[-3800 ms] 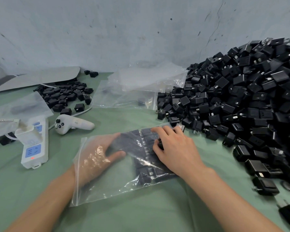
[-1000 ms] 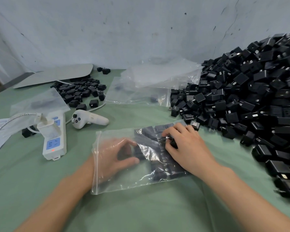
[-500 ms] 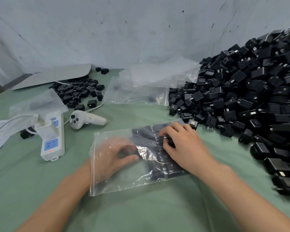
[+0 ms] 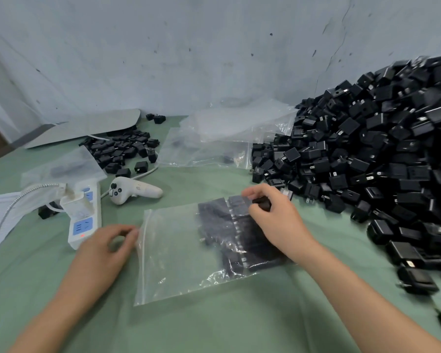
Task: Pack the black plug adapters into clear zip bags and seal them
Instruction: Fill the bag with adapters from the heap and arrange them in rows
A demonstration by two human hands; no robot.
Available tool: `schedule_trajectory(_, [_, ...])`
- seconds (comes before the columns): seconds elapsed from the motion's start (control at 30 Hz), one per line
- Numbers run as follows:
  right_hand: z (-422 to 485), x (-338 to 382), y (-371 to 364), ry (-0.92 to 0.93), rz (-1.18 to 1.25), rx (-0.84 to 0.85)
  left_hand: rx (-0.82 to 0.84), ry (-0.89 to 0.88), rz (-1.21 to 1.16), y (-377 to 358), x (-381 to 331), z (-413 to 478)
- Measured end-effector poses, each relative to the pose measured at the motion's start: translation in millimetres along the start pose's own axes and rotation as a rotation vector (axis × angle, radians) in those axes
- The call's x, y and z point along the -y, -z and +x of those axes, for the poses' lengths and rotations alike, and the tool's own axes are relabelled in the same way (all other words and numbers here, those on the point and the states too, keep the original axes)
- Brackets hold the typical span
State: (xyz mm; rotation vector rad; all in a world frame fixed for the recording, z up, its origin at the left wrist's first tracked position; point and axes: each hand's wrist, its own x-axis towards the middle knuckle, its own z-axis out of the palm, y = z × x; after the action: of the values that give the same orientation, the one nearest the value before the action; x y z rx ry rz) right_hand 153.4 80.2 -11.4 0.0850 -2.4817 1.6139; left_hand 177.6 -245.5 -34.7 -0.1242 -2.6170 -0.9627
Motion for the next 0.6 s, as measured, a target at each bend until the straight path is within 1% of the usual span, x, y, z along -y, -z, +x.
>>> schedule_trajectory(0.07, [0,10,0,-0.123,0.267,-0.028,-0.126,0.103,-0.088,5,-5,0])
schedule_trajectory(0.13, [-2,18,-3,-0.217,0.542,-0.018,-0.201,0.079,-0.158,6,-21,-1])
schedule_trajectory(0.2, [-8,25,-7,-0.270,0.773,0.018,-0.193,0.000,-0.209,4,-48,-5])
schedule_trajectory(0.27, [-15,30,-12,-0.300,0.906,0.061,-0.129,-0.076,-0.242,-2,-73,-10])
schedule_trajectory(0.37, [-26,36,-21,-0.295,0.932,0.152,0.020,-0.174,-0.279,-17,-101,-16])
schedule_trajectory(0.47, [-34,39,-29,-0.242,0.914,0.255,0.151,-0.248,-0.236,-31,-116,-21])
schedule_trajectory(0.6, [-39,38,-29,-0.231,0.864,0.281,0.118,-0.278,-0.187,-39,-120,-20])
